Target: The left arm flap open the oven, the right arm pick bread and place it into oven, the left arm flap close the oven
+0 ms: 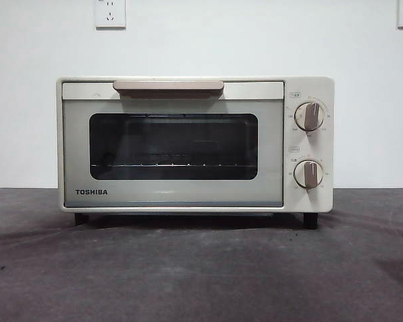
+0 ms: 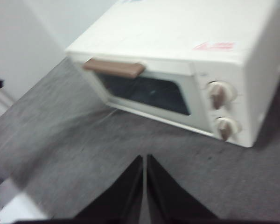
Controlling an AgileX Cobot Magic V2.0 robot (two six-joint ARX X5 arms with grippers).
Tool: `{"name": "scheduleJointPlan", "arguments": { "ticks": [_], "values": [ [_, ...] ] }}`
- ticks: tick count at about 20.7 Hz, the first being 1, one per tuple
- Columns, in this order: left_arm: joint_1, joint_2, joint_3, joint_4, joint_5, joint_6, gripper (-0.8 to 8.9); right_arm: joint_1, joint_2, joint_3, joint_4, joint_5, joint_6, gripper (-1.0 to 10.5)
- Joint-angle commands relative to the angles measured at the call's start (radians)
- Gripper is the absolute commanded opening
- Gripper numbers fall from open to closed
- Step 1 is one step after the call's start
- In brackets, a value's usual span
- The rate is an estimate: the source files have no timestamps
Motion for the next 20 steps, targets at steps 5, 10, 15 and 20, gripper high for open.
{"name": "scheduleJointPlan", "arguments": {
  "ticks": [5, 10, 15, 20],
  "values": [
    [-0.039, 0.003, 0.019, 0.010, 0.010, 0.106, 0.16, 0.029, 0.014, 0.020, -0.066, -0.003, -0.096, 0.1],
    [-0.039, 0.003, 0.019, 0.029, 0.010, 0.133, 0.34, 0.029, 0.013, 0.020, -0.049, 0.001, -0.102, 0.1],
    [-0.039, 0.003, 0.019, 0.041, 0.006, 0.134, 2.85, 0.029, 0.013, 0.020, -0.045, 0.032, -0.085, 2.0],
    [-0.039, 0.003, 0.019, 0.063, 0.006, 0.130, 5.87, 0.029, 0.013, 0.020, -0.044, 0.032, -0.047, 5.0]
  ]
}}
